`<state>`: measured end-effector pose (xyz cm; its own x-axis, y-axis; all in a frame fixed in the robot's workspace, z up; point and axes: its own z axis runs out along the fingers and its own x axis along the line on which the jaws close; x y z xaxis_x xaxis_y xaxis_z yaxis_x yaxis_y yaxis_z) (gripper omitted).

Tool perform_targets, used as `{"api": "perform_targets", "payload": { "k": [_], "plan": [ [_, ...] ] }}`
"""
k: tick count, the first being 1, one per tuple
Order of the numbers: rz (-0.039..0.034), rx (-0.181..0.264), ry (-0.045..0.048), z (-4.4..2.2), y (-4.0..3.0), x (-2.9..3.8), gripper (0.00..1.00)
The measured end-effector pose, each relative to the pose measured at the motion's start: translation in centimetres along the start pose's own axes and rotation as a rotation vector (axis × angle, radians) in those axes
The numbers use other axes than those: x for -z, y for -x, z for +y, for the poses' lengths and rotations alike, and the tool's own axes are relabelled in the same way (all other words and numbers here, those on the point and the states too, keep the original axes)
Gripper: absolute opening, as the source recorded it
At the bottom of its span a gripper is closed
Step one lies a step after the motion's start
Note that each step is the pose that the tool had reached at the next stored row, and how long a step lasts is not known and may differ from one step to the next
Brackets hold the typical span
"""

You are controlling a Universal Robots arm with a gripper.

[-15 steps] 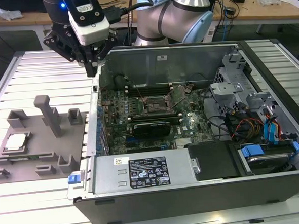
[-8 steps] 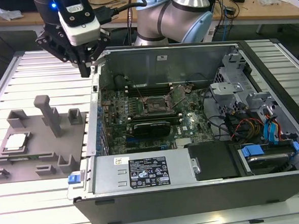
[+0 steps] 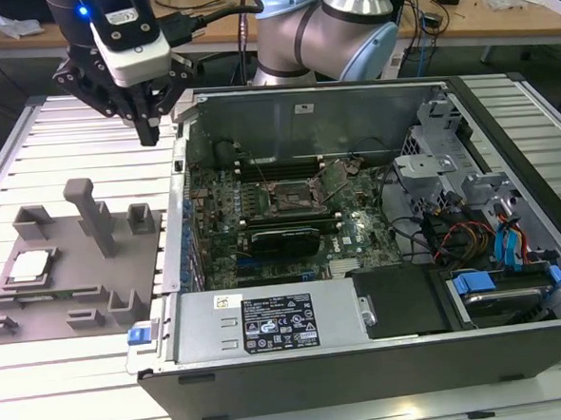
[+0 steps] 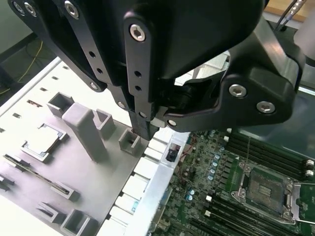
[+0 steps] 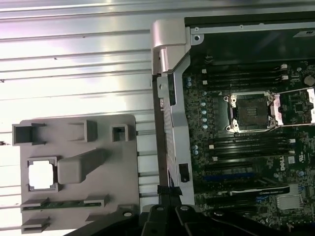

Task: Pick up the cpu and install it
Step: 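Reach for the cpu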

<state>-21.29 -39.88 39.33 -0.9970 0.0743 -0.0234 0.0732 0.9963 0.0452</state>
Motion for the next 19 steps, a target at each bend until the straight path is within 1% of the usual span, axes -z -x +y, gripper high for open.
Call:
{"api": "perform_targets", "payload": {
  "k": [2, 5, 10, 13, 19],
  "plan": [
    [-0.0001, 0.0, 0.0, -0.04, -0.53, 0.01, 0.11],
    [0.0, 0.0, 0.0, -0.07, -0.88, 0.03, 0.11],
    [-0.0001, 0.0, 0.0001, -0.13, -1.77, 0.04, 0.11],
    [-0.0001, 0.0, 0.0, -0.16, -2.14, 0.05, 0.11],
    [-0.0001, 0.0, 0.0, -0.23, -3.14, 0.08, 0.11]
  ]
}}
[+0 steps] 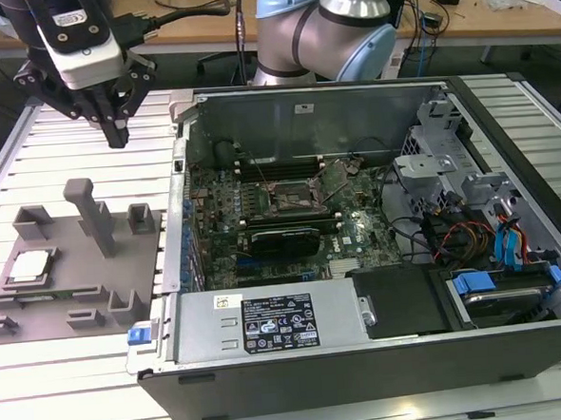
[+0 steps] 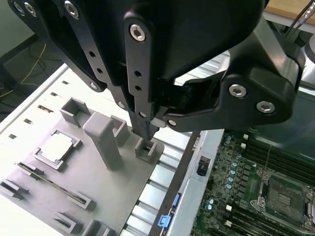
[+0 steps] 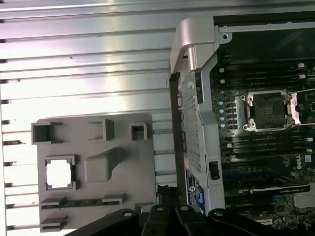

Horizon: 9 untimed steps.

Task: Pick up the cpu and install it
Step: 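Reach for the cpu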

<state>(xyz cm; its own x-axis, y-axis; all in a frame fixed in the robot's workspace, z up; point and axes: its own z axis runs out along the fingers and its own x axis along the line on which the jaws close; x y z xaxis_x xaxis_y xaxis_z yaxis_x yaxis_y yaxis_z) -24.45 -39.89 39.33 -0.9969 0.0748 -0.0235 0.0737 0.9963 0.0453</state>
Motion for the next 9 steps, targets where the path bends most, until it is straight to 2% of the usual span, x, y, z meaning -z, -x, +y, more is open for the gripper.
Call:
{"api": "perform_targets", "payload": {
  "k": [9],
  "plan": [
    [0.0, 0.0, -0.0001, -0.2, -2.56, -0.1, 0.11]
  ]
}}
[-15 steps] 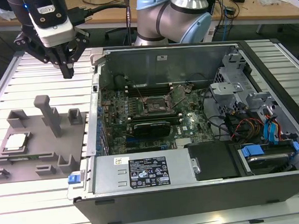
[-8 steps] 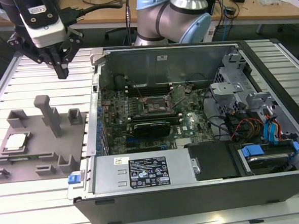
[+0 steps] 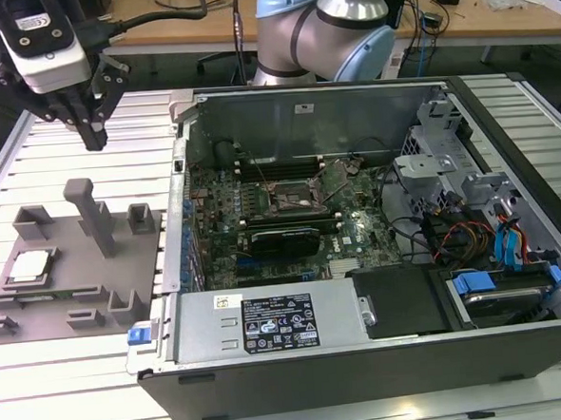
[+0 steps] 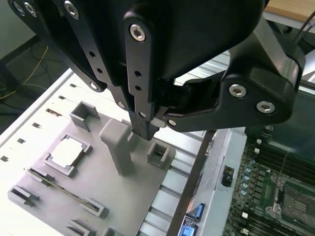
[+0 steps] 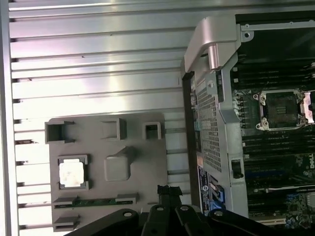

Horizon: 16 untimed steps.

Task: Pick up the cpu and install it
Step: 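Reach for the cpu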

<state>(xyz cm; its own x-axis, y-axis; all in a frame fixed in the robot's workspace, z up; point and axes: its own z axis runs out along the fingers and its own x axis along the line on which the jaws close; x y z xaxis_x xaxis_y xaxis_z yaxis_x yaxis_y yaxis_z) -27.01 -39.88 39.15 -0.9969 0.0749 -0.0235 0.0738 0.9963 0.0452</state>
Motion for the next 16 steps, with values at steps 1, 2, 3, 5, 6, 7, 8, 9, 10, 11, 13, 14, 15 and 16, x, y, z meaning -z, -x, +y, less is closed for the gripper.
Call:
{"api": "perform_targets", "payload": {
  "k": [1, 2, 3, 5, 6, 7, 8, 9, 10, 11, 13, 14, 15, 16],
  "plan": [
    [-0.0001, 0.0, 0.0001, -0.02, -0.22, -0.02, 0.11],
    [0.0, 0.0, 0.0, -0.03, -0.37, -0.03, 0.11],
    [0.0, 0.0, 0.0001, -0.04, -0.59, -0.04, 0.11],
    [0.0, 0.0, 0.0, -0.09, -1.12, -0.07, 0.11],
    [-0.0001, 0.0, 0.0001, -0.1, -1.3, -0.09, 0.11],
    [-0.0001, 0.0, 0.0001, -0.12, -1.54, -0.1, 0.11],
    [0.0, 0.0, 0.0001, -0.14, -1.8, -0.11, 0.11],
    [-0.0001, 0.0, 0.0001, -0.15, -1.97, -0.12, 0.11],
    [0.0, 0.0, 0.0001, -0.17, -2.2, -0.13, 0.11],
    [0.0001, 0.0, 0.0, -0.19, -2.37, -0.13, 0.11],
    [0.0, 0.0, 0.0, -0.22, -2.79, -0.17, 0.11],
    [0.0, 0.0, 0.0, -0.24, -3.12, -0.2, 0.11],
    [0.0, 0.0, 0.0, -0.26, -3.35, -0.22, 0.11],
    [-0.0001, 0.0, 0.0, -0.28, -3.55, -0.25, 0.11]
  ]
}}
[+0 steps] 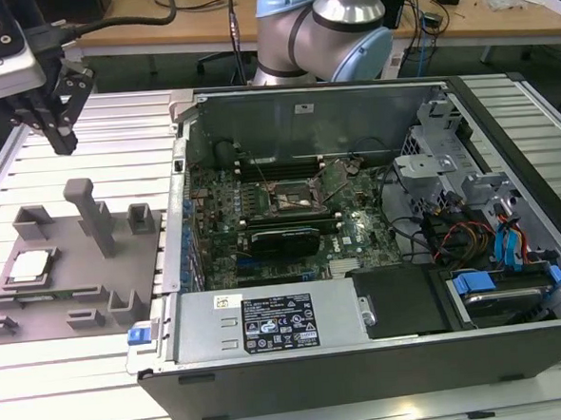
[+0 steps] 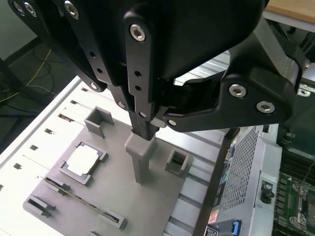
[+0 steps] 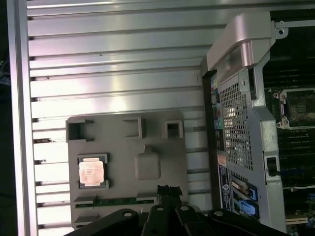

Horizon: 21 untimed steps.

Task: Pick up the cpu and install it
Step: 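Reach for the cpu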

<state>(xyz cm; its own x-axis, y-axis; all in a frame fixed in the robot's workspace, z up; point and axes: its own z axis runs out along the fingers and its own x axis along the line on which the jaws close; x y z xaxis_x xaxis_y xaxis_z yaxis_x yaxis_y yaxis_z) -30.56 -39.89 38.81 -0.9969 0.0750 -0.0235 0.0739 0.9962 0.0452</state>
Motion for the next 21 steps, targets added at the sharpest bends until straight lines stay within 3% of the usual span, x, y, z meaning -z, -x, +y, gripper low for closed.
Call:
{"api": "perform_targets", "payload": {
  "k": [21],
  "plan": [
    [0.0, 0.0, 0.0, -0.47, -5.22, -1.77, 0.11]
  ]
}}
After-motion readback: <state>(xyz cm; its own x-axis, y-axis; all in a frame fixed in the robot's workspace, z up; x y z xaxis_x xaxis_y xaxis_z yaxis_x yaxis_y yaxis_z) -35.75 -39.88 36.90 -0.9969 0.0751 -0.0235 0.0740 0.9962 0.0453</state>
